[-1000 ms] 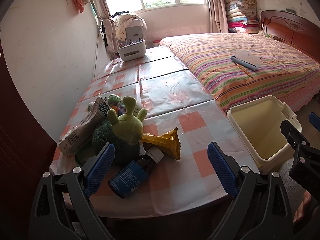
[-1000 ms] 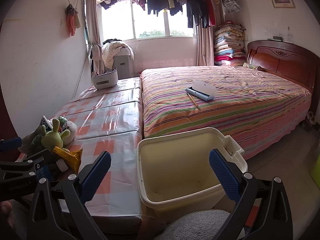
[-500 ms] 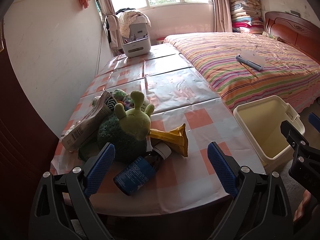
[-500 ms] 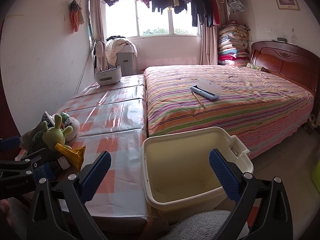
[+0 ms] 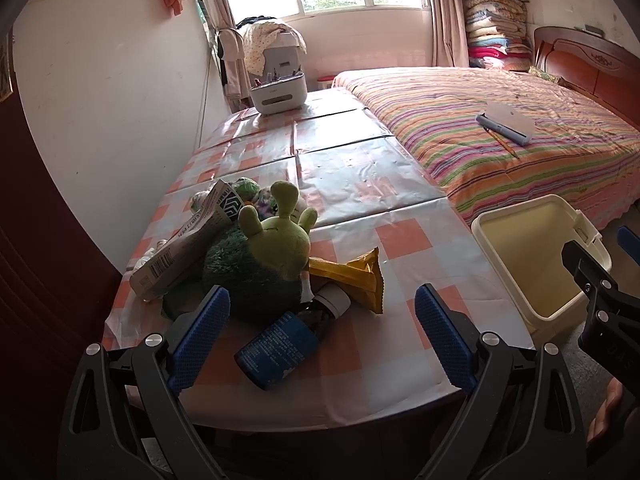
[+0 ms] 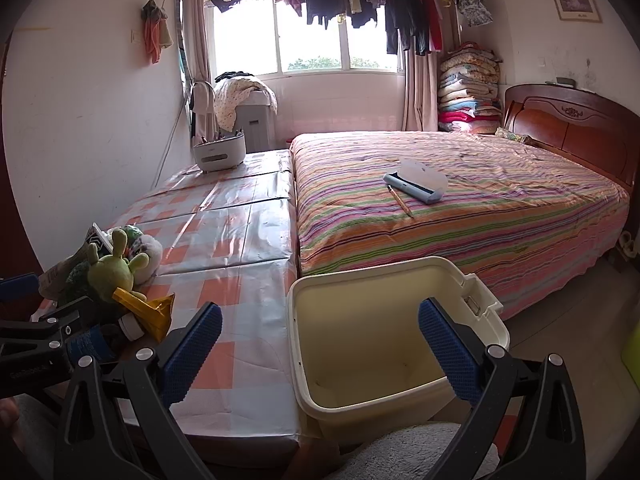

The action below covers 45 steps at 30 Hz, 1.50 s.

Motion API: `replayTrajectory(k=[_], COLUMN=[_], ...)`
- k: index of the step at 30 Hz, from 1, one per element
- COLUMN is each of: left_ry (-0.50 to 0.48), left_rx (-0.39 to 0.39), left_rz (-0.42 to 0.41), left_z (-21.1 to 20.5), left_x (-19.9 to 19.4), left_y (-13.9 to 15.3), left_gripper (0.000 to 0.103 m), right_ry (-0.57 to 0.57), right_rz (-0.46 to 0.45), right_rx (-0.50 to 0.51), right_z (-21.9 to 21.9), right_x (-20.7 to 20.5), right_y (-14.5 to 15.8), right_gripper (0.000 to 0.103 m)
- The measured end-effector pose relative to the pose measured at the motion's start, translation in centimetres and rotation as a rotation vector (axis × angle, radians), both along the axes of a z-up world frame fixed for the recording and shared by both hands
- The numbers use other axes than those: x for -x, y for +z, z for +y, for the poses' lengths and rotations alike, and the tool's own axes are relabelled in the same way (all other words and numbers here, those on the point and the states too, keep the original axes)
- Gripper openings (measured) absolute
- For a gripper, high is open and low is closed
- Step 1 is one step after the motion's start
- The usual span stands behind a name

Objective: Collect trash
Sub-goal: 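Move both tools toward the pile of items on the checked table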

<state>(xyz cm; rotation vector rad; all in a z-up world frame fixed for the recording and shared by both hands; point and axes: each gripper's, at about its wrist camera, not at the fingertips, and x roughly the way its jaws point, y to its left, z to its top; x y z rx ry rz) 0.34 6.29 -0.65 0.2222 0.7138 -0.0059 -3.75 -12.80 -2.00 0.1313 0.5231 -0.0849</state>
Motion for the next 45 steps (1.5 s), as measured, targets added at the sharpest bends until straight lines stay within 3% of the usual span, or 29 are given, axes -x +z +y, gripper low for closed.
replayTrajectory(k=[31,45], left_ry=[0.050,0.093], left_rx=[0.030,0.043], left_rz=[-0.007,-0.005], left_z=[2.2,4.0], left_x=[-0.1,-0.3], left_y=[0.6,0.7], left_gripper=[0.092,0.092], right_ry=[0.030,0.013], right_rz=[0.013,0.053], right_rx=[0.004,0.071], right_z=[1.0,2.2], right_x=[-1.3,-2.9], right_y=[0.1,-0.3], right_gripper=[0.096,0.096])
